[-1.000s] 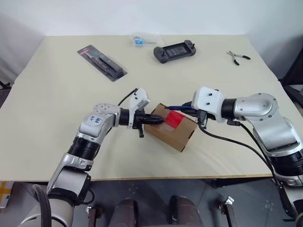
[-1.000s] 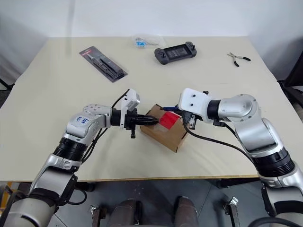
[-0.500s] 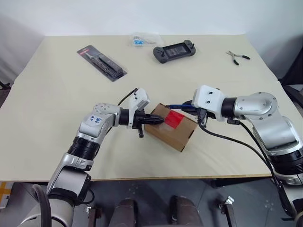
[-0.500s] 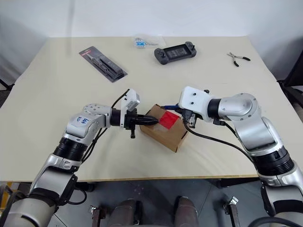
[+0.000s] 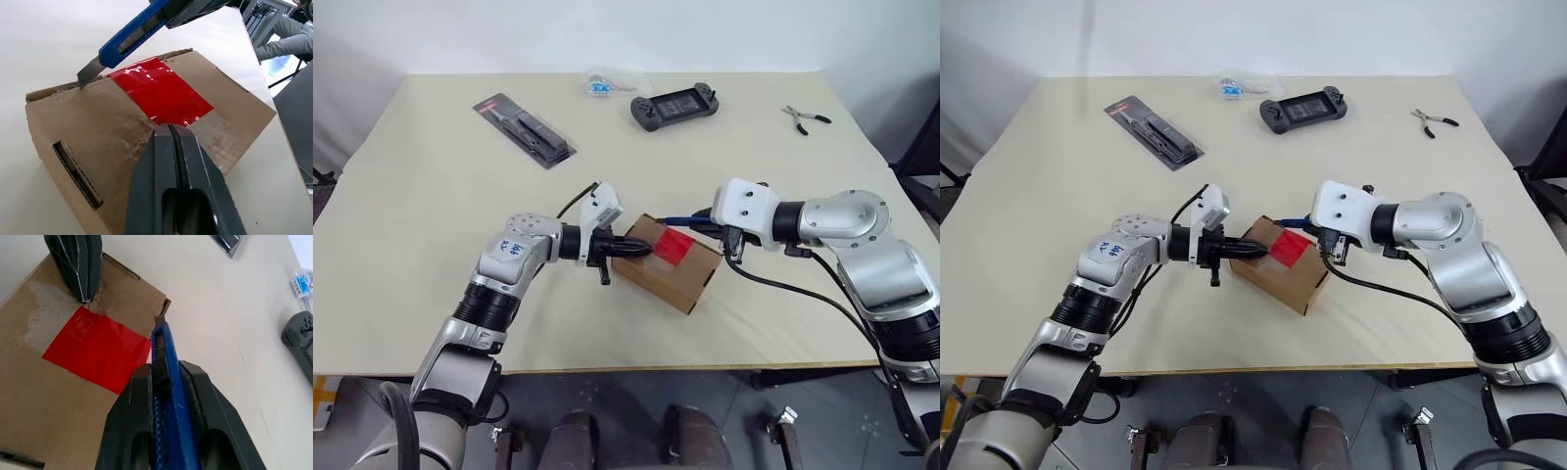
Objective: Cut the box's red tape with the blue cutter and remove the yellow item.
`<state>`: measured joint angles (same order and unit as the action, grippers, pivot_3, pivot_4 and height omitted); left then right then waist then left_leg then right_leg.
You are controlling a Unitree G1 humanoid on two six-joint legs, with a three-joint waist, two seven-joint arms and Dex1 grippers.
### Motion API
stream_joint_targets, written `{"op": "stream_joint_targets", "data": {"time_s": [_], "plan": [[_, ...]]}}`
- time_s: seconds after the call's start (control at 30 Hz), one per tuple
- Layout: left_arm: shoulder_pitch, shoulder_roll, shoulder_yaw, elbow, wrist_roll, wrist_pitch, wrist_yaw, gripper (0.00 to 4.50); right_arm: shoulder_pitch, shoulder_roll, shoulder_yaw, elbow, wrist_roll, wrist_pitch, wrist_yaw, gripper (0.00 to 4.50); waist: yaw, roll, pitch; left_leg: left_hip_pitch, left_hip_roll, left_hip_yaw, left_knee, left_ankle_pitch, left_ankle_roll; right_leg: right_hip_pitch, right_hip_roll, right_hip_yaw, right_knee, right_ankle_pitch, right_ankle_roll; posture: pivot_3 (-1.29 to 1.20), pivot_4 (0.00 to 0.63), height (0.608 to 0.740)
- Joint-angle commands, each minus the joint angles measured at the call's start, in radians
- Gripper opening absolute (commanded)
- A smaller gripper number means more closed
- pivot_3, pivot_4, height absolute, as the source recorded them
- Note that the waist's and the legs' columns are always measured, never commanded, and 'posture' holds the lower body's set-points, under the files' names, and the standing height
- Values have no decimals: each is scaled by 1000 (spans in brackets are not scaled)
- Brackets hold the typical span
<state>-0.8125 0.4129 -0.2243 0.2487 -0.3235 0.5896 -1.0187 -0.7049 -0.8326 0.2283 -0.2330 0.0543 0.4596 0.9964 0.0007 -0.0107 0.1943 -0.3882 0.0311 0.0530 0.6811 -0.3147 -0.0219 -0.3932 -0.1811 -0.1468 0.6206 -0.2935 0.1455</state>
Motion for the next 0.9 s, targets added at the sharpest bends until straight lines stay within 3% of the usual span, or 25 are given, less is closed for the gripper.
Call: {"op": "stream_joint_targets", "data": {"time_s": [0.03, 0.6, 0.9], "plan": [[5, 5, -13, 26, 34, 4, 2, 26, 4, -38, -39, -23, -8, 14, 12, 439, 0, 0, 0, 0, 0, 0, 0, 0, 0, 0, 0, 0, 0, 0, 0, 0, 150, 740], [-5, -2, -13, 41, 39, -6, 4, 26, 27, -46, -47, -64, 8, 52, 16, 439, 1, 0, 0, 0, 0, 0, 0, 0, 0, 0, 0, 0, 0, 0, 0, 0, 150, 740], [-11, -4, -28, 60, 54, -25, -5, 26, -23, 14, 15, 15, -22, 29, 20, 439, 1, 0, 0, 0, 0, 0, 1, 0, 0, 1, 0, 0, 0, 0, 0, 0, 150, 740]]}}
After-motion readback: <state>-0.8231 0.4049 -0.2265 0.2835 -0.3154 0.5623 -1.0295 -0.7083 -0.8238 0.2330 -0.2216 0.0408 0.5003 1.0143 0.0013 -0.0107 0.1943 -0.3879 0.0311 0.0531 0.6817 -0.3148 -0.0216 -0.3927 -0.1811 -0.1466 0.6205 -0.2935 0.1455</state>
